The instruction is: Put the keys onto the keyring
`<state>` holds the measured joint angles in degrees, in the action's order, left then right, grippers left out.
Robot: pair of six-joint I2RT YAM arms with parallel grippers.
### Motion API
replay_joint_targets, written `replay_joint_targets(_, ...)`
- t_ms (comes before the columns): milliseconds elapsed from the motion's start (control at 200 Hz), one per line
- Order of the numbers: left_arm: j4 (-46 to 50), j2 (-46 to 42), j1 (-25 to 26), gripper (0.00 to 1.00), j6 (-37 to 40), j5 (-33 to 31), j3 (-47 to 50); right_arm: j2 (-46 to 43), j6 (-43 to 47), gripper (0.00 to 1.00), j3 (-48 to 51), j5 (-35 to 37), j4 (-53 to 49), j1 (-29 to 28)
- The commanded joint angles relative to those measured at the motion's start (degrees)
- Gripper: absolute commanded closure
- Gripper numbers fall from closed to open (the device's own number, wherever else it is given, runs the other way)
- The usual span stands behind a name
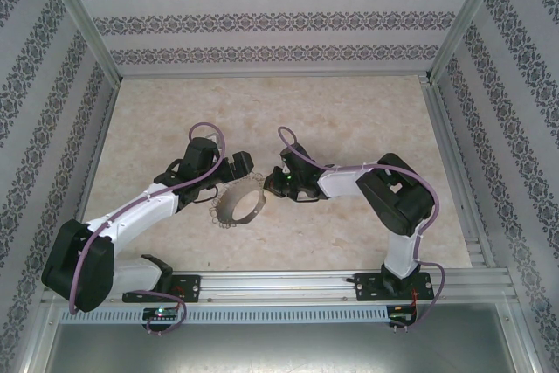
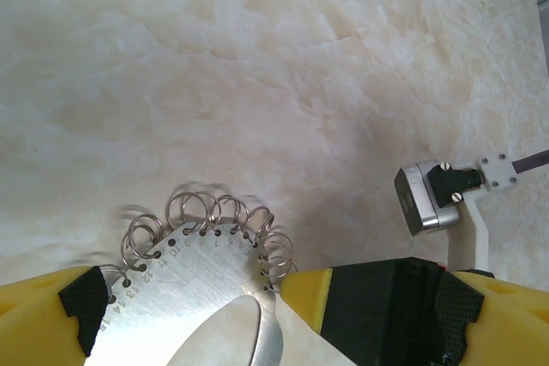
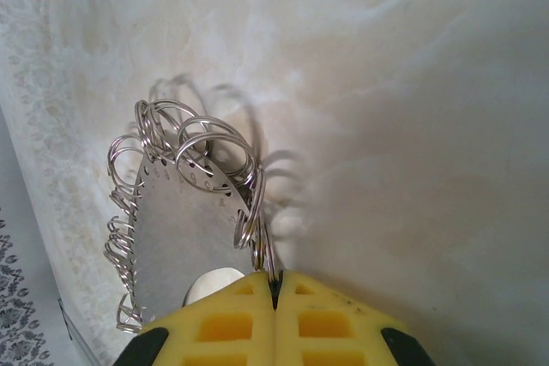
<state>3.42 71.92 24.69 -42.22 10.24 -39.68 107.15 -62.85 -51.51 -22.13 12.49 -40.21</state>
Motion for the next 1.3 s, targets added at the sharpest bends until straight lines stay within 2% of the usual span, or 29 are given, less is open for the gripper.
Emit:
replay_joint_targets(0, -0.49, -1.57, 0.07, 0.0, 1.51, 0.22, -0.49, -3.39, 1.37, 1.0, 1.81, -1.72, -1.57, 0.65)
replay_joint_targets(310, 0.63, -1.56, 0.1, 0.0, 2.32, 6.37, 0.17, -10.77, -3.07, 1.0, 7.58, -7.3, -0.27, 1.12)
replay_joint_targets(570, -3.57, 1.92, 0.38, 0.0, 1.37, 16.73, 1.71, -11.49, -6.89, 1.0, 8.69, -10.64, 4.16, 1.81)
replay_joint_targets(799, -7.97, 5.99, 2.91, 0.0, 0.97, 22.4, 2.18, -8.84, -11.81, 1.0, 10.65, -11.38, 11.11, 3.35)
replay_joint_targets(1014, -8.62, 9.45, 5.91, 0.0, 1.21, 19.38, 2.91, -7.22, -15.75, 1.0, 12.1, -12.32, 16.43, 4.04)
replay_joint_targets(1299, -10.81, 12.39, 6.02, 0.0, 1.14, 13.41, 4.44, -8.06, -19.12, 1.0, 15.56, -14.08, 20.79, 5.3)
